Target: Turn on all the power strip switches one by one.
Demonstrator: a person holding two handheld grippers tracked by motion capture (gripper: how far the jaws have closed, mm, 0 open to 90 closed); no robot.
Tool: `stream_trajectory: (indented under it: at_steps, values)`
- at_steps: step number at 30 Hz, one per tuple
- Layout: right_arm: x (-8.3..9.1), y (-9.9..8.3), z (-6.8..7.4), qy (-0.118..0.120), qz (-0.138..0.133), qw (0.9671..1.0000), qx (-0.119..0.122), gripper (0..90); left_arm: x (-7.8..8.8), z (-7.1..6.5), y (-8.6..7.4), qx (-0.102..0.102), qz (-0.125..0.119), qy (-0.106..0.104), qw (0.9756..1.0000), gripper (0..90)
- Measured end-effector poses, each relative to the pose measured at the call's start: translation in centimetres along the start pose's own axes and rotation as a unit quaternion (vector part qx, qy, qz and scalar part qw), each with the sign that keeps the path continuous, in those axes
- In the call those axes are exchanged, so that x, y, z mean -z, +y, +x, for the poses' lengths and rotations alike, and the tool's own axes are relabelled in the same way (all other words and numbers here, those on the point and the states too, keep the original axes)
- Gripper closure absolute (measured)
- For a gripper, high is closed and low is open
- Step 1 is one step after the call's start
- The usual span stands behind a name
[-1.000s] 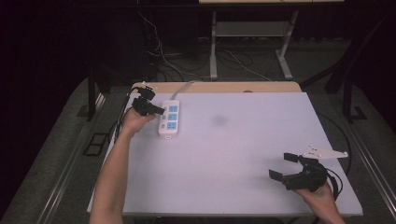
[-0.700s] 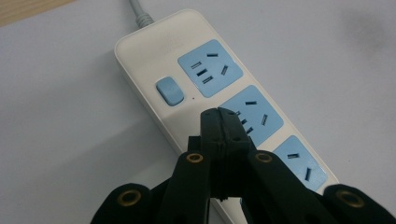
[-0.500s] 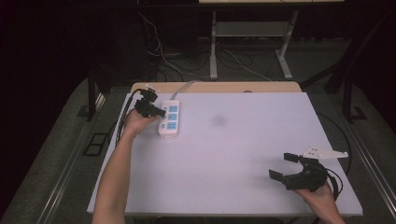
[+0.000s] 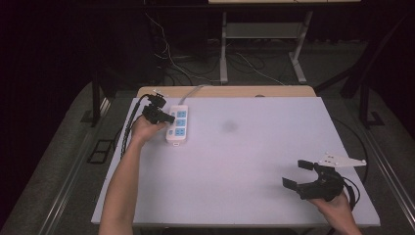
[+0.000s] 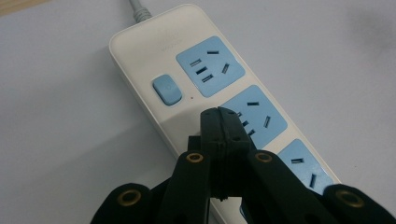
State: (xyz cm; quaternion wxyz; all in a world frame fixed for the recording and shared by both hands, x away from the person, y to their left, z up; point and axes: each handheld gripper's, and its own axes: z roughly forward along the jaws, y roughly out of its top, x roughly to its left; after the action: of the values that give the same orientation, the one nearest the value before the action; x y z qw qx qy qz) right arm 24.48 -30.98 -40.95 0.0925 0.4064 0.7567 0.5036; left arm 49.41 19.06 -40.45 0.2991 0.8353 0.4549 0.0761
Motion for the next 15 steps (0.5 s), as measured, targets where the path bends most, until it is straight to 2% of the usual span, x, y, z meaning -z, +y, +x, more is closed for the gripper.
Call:
stream_trajectory:
  at_steps: [5, 15]
  values:
    - [-0.04, -0.02, 0.01, 0.001, 0.000, 1.0000, 0.000, 0.7, -0.05, 0.20, -0.26, 0.013, -0.007, -0.007, 0.9999, 89.7]
    - [0.01, -0.02, -0.02, 0.001, -0.002, 1.0000, 0.001, 0.7, -0.11, 0.41, -0.46, 0.014, -0.011, -0.012, 0.9998, 89.9]
